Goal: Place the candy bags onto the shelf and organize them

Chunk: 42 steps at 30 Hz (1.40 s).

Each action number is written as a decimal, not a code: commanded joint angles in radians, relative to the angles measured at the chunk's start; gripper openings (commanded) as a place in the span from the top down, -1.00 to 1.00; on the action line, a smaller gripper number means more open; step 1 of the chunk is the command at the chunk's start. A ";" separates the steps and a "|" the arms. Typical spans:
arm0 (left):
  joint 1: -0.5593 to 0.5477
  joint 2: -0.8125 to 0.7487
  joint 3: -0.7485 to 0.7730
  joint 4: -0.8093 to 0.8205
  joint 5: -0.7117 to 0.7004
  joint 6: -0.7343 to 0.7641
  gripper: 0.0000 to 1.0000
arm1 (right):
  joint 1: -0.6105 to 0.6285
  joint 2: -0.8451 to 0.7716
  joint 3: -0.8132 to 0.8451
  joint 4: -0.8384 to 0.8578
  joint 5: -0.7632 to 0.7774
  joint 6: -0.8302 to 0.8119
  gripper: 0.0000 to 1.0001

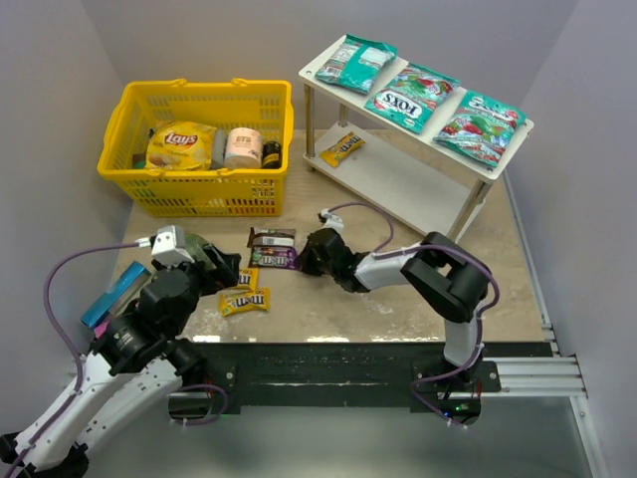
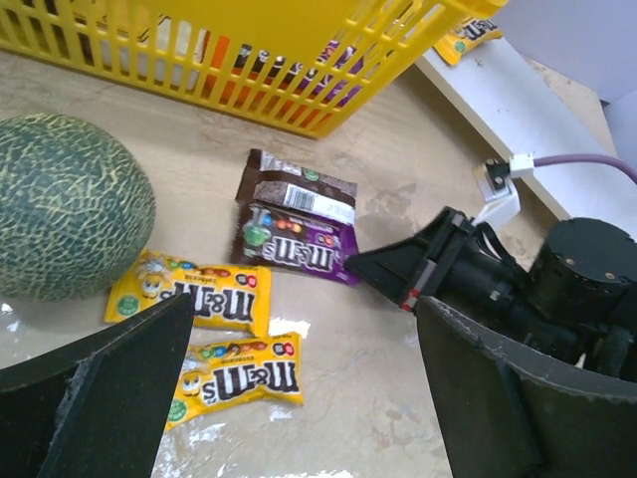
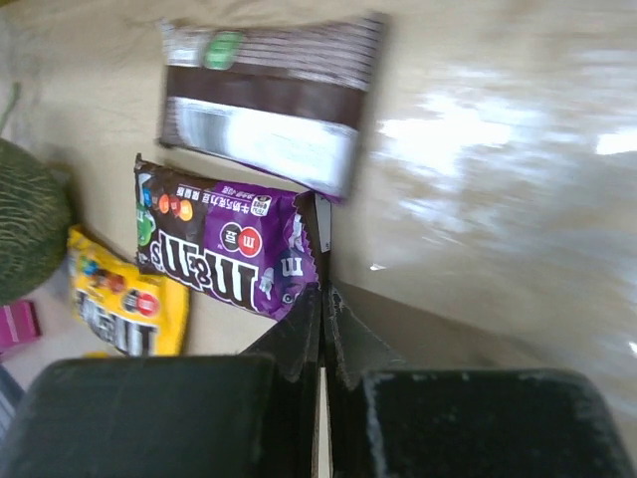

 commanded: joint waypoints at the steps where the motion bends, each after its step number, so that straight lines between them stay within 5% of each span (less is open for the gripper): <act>1: 0.002 0.077 -0.018 0.182 0.127 0.077 -0.99 | -0.095 -0.130 -0.151 -0.079 -0.031 -0.085 1.00; 12: -0.001 0.416 -0.092 0.525 0.346 0.077 -0.86 | -0.192 -0.473 -0.326 -0.356 -0.106 -0.257 1.00; 20: -0.002 0.631 -0.099 0.708 0.466 0.040 -0.84 | -0.206 -0.554 -0.308 -0.531 -0.018 -0.348 0.99; 23: -0.002 0.683 -0.122 0.771 0.507 0.025 -0.83 | -0.206 -0.577 -0.312 -0.533 0.049 -0.342 0.56; 24: -0.002 0.694 -0.129 0.782 0.514 0.019 -0.82 | -0.207 -0.580 -0.312 -0.530 0.056 -0.340 0.13; 27: -0.004 0.731 -0.139 0.814 0.534 0.016 -0.79 | -0.206 -0.584 -0.300 -0.506 0.027 -0.342 -0.23; 29: -0.004 0.749 -0.145 0.823 0.537 0.017 -0.76 | -0.206 -0.583 -0.292 -0.487 0.000 -0.335 -0.28; 36: -0.005 0.732 -0.164 0.819 0.529 0.020 -0.75 | -0.206 -0.512 -0.275 -0.433 -0.118 -0.315 -0.23; 42: -0.005 0.700 -0.172 0.794 0.521 0.022 -0.75 | -0.207 -0.436 -0.298 -0.372 -0.166 -0.285 0.17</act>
